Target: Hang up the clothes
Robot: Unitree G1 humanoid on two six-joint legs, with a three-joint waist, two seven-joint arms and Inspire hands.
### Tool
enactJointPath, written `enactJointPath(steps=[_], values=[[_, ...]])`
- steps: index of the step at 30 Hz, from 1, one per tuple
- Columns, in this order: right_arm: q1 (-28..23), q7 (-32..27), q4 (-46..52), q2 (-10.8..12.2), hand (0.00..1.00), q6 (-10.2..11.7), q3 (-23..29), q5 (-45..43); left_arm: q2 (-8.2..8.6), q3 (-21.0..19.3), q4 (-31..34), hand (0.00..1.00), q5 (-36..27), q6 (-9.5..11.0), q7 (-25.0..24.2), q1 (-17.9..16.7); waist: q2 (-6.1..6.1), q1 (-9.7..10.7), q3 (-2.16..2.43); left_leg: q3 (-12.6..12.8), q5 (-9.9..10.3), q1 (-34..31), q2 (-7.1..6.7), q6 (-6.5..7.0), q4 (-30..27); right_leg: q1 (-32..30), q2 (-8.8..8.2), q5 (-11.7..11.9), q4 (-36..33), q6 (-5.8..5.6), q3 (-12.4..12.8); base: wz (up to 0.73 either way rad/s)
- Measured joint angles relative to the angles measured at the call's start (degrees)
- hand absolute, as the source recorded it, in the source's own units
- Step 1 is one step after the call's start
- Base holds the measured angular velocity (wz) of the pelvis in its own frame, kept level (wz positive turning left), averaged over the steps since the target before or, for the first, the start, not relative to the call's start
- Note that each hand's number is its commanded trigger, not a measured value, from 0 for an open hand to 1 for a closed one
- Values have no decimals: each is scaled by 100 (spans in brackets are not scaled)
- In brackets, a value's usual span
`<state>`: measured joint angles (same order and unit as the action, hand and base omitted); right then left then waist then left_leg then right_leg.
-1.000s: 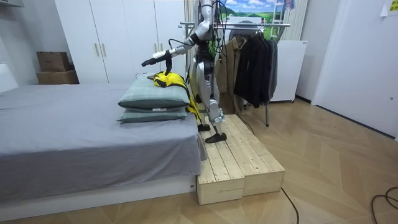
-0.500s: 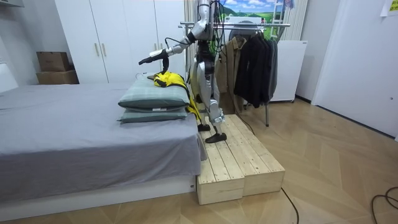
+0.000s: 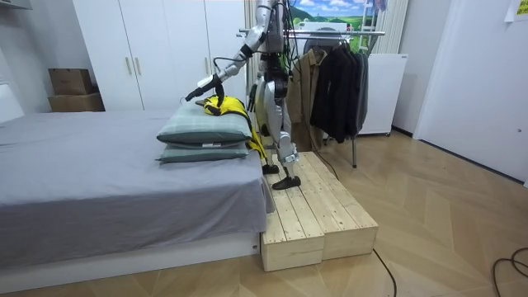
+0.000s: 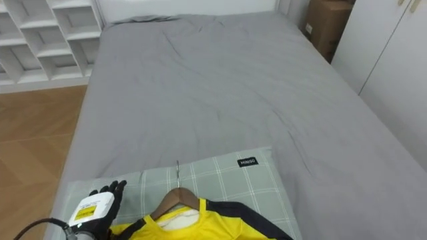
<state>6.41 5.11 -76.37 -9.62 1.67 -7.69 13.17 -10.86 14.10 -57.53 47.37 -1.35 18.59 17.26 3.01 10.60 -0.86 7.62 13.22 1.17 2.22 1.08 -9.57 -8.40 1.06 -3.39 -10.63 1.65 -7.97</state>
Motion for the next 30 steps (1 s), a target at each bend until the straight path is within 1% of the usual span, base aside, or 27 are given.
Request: enactJointPath(steps=[1, 5, 7, 12, 22, 30], values=[[11, -13, 0, 5, 0, 0, -6, 0, 14, -17, -19, 0, -49, 2, -2, 0, -5, -1, -3, 3, 0, 0, 0, 0, 0, -1, 1, -1, 0, 1, 0, -3], [58, -67, -2, 57, 0, 0, -18, 4, 51, -64, -72, 0, -153, 15, -16, 1, -75, -4, -52, 16, 0, -21, -8, 0, -1, -23, -7, -3, 2, 4, 3, 0], [69, -70, -3, 69, 0, 0, -21, 4, 59, -65, -110, 0, -193, 18, -26, 3, -92, -3, -61, 17, -3, -51, -19, 4, -8, -50, -16, -3, 3, 3, 4, 0], [160, -77, -135, 81, 0, 0, -151, 104, 141, -65, -249, 0, -219, 14, -35, 3, -95, -3, -63, 21, -8, -68, -26, 12, -5, -70, -28, -3, 2, 2, -10, 0], [219, -77, -184, 81, 0, -2, -237, 109, 159, -60, -314, 0, -298, 14, -40, 30, -95, -2, -62, 19, -8, -75, -24, 12, -3, -78, -28, -3, -3, 2, -5, 0], [219, -57, -182, 84, 0, -3, -240, 193, 248, -19, -313, 0, -286, 13, -121, 30, -96, -3, -58, 23, -8, -77, -26, 12, -16, -84, -43, -3, -16, 2, -2, 0]])
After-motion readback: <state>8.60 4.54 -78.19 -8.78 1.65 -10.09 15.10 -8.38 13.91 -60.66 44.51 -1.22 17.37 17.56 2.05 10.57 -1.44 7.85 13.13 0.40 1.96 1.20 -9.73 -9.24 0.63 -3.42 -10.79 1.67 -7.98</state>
